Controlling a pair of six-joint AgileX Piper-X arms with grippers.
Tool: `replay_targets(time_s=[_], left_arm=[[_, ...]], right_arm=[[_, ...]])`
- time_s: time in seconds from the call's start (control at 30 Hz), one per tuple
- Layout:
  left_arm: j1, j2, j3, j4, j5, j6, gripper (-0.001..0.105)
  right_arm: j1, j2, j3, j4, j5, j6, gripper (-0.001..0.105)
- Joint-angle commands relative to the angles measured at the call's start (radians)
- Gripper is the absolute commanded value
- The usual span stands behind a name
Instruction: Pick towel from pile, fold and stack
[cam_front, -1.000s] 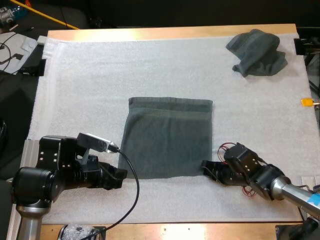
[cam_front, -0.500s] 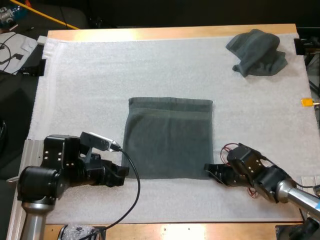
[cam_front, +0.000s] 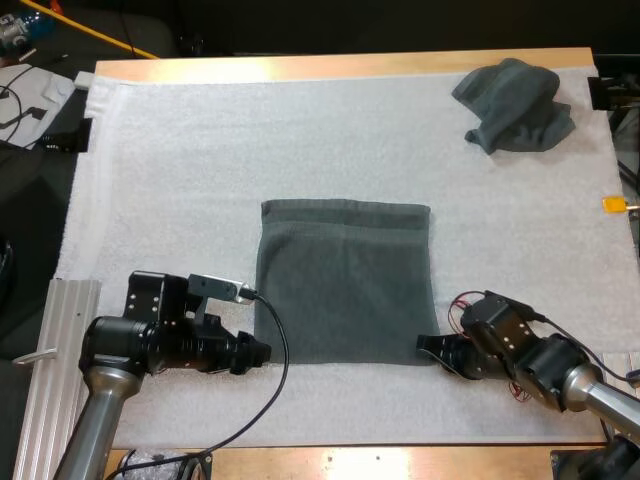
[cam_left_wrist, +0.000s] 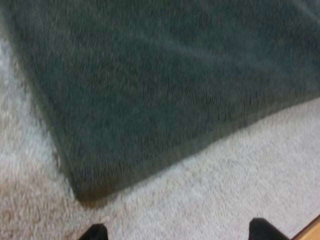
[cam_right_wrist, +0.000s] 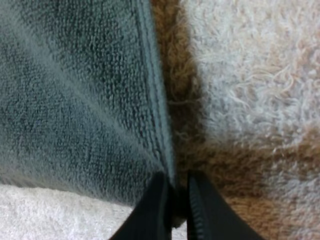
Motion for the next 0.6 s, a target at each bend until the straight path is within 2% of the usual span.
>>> replay_targets(time_s=[0.0,0.17,0.57], left_arm=[[-0.002,0.053,0.018,-0.054,0.005,-0.013,0.056],[0.002,0.159,0.028,-0.128,0.01,-0.035,0.056],[0.002,0.378,0.024,-0.212,-0.012,-0.062,0.057]], right_arm=[[0.0,-0.014,-0.001,0.013,0.004,-0.006,0.0],[0.0,-0.014,-0.002,0.012,0.002,-0.008,0.0],[0.001,-0.016,-0.002,0.015,0.003,-0.003,0.0]])
